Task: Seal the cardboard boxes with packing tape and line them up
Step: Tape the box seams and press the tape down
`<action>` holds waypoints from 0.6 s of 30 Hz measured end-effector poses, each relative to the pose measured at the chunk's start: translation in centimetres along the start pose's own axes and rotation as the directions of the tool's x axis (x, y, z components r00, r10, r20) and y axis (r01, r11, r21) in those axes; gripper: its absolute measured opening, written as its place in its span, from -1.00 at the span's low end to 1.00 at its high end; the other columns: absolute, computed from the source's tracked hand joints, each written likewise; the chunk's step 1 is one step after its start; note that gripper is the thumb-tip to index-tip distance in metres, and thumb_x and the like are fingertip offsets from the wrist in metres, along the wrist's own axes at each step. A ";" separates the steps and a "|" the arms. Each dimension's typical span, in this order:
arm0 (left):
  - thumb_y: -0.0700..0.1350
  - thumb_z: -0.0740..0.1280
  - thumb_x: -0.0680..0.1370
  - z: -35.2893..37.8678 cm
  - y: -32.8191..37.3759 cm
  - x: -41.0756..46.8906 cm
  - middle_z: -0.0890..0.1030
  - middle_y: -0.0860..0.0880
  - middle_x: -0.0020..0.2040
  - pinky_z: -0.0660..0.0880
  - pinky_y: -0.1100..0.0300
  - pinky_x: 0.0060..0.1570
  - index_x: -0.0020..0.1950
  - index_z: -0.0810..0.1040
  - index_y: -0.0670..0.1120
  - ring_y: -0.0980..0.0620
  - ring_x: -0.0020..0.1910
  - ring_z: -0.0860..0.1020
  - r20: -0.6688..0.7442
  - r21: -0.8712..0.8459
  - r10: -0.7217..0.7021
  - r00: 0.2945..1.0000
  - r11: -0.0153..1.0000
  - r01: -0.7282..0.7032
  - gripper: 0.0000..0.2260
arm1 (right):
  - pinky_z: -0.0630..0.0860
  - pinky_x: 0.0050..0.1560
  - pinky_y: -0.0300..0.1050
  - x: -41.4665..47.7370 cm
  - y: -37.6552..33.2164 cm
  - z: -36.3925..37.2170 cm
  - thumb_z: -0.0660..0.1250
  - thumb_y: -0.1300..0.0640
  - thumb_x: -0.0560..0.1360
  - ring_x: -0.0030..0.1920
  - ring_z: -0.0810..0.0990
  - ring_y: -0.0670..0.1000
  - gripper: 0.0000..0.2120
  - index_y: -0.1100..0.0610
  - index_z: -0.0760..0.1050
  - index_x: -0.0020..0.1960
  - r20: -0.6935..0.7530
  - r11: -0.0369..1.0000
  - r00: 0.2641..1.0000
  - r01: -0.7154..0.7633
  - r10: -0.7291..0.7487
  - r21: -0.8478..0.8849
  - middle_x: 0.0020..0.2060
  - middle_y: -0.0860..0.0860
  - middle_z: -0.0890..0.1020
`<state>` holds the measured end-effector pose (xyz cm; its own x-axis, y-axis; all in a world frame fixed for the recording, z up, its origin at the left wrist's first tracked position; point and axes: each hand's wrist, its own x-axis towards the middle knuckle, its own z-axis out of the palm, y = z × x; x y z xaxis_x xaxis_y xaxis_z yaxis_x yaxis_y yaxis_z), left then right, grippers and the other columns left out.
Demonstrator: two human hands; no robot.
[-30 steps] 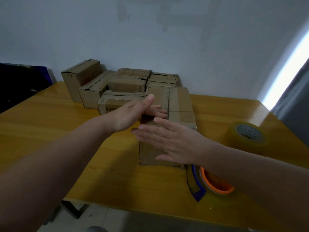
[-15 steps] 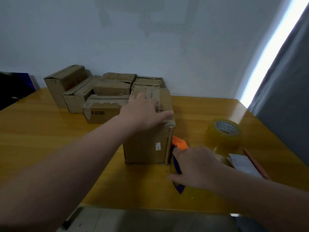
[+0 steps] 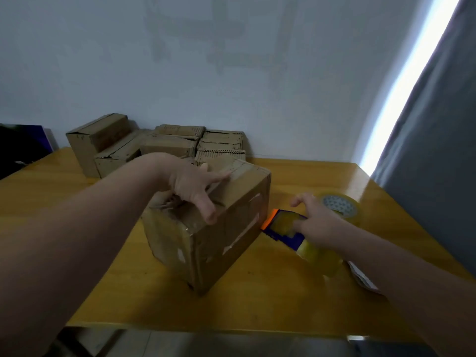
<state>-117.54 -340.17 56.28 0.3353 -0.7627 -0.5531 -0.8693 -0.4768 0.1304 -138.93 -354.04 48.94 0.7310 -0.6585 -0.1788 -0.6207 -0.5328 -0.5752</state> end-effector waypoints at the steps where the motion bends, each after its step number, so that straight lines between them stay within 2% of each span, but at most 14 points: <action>1: 0.31 0.51 0.12 -0.2 -0.1 -0.4 -0.26 -0.08 0.55 0.01 -0.25 0.45 0.50 -0.25 0.28 -0.25 0.51 -0.18 0.034 0.037 -0.012 0.999 0.999 0.010 0.19 | 0.35 -0.28 -0.11 0.3 0.1 -0.2 0.15 0.24 0.57 -0.29 0.44 0.06 -0.77 -0.03 0.30 0.15 -0.002 0.999 1.000 -0.027 0.027 0.041 -0.20 0.13 0.54; 3: 0.32 0.51 0.19 -0.2 0.5 -0.9 -0.23 -0.11 0.56 0.01 -0.25 0.45 0.52 -0.22 0.24 -0.26 0.52 -0.14 0.020 0.069 -0.053 0.998 0.996 0.051 0.15 | 0.33 -0.22 -0.08 0.9 0.3 -0.4 0.11 0.32 0.53 -0.23 0.44 0.08 -0.72 -0.01 0.44 0.04 -0.018 0.994 0.998 -0.051 0.053 0.096 -0.08 0.17 0.57; 5: 0.38 0.34 0.32 0.4 1.7 -0.6 -0.17 -0.14 0.57 0.06 -0.22 0.42 0.55 -0.22 0.16 -0.28 0.52 -0.05 -0.079 0.030 -0.115 0.990 0.993 0.118 0.01 | 0.36 -0.18 -0.07 1.2 0.4 -0.5 0.09 0.34 0.52 -0.20 0.44 0.05 -0.69 0.01 0.52 -0.07 -0.032 0.988 0.997 -0.059 0.064 0.143 -0.03 0.11 0.56; 6: 0.44 0.26 0.33 0.9 2.3 -0.2 -0.14 -0.16 0.57 0.10 -0.20 0.41 0.56 -0.22 0.13 -0.29 0.51 -0.01 -0.132 0.021 -0.156 0.979 0.987 0.160 0.00 | 0.40 -0.14 -0.06 1.3 0.4 -0.5 0.11 0.29 0.54 -0.19 0.46 0.02 -0.73 0.01 0.52 -0.08 -0.045 0.986 0.997 -0.052 0.060 0.158 -0.03 0.07 0.55; 8: 0.50 0.22 0.30 1.3 3.1 0.7 -0.07 -0.19 0.56 0.15 -0.19 0.40 0.56 -0.21 0.10 -0.30 0.50 0.05 -0.212 0.004 -0.202 0.956 0.978 0.208 0.03 | 0.46 -0.02 -0.04 1.3 0.4 -0.6 0.26 0.06 0.55 -0.10 0.50 -0.02 -0.93 0.01 0.48 0.00 -0.043 0.990 0.998 -0.045 0.051 0.134 -0.05 0.01 0.54; 10: 0.46 0.30 0.31 1.1 3.3 1.5 0.05 -0.19 0.55 0.22 -0.17 0.36 0.57 -0.18 0.10 -0.29 0.46 0.15 -0.253 -0.022 -0.195 0.948 0.980 0.196 0.03 | 0.50 0.04 -0.04 1.3 0.6 -0.8 0.47 -0.10 0.38 -0.02 0.50 -0.01 -0.62 0.00 0.41 0.07 -0.030 0.997 0.997 -0.071 0.071 0.026 -0.07 -0.06 0.50; 12: 0.39 0.40 0.29 0.6 3.1 1.6 0.14 -0.17 0.52 0.27 -0.16 0.34 0.56 -0.14 0.11 -0.27 0.42 0.23 -0.244 -0.027 -0.164 0.956 0.986 0.162 0.04 | 0.52 -0.11 -0.09 1.4 0.6 -1.1 0.54 -0.04 0.30 -0.09 0.50 -0.01 -0.51 0.03 0.34 0.07 -0.064 0.990 0.995 -0.086 0.079 -0.115 -0.11 -0.04 0.47; 14: 0.30 0.47 0.27 0.1 3.0 1.1 0.16 -0.15 0.51 0.25 -0.16 0.37 0.56 -0.12 0.11 -0.25 0.42 0.23 -0.180 -0.005 -0.124 0.976 0.992 0.126 0.06 | 0.40 -0.33 -0.19 1.4 0.4 -1.5 0.51 0.03 0.33 -0.23 0.45 -0.05 -0.56 0.05 0.31 0.03 -0.106 0.974 0.990 -0.116 0.096 -0.195 -0.17 0.00 0.48; 16: 0.18 0.52 0.30 -0.3 3.1 0.1 0.11 -0.13 0.54 0.18 -0.15 0.39 0.56 -0.16 0.09 -0.24 0.46 0.15 -0.109 0.063 -0.087 0.990 0.994 0.094 0.08 | 0.31 -0.38 -0.21 1.6 0.6 -1.9 0.50 0.05 0.34 -0.26 0.42 -0.05 -0.58 0.07 0.31 0.03 -0.124 0.971 0.983 -0.158 0.137 -0.180 -0.19 0.01 0.47; 18: 0.05 0.55 0.31 -0.6 3.3 -0.8 0.05 -0.10 0.55 0.15 -0.15 0.40 0.56 -0.22 0.10 -0.22 0.50 0.07 -0.044 0.133 -0.041 0.998 0.990 0.047 0.11 | 0.34 -0.36 -0.19 1.9 1.0 -2.2 0.49 0.05 0.34 -0.24 0.43 -0.03 -0.55 0.09 0.30 0.07 -0.143 0.977 0.975 -0.185 0.169 -0.106 -0.16 0.03 0.48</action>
<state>-120.46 -341.37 57.62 0.3867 -0.7607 -0.5214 -0.8931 -0.4499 -0.0060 -138.71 -356.99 49.76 0.5677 -0.8081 -0.1572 -0.7714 -0.4555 -0.4443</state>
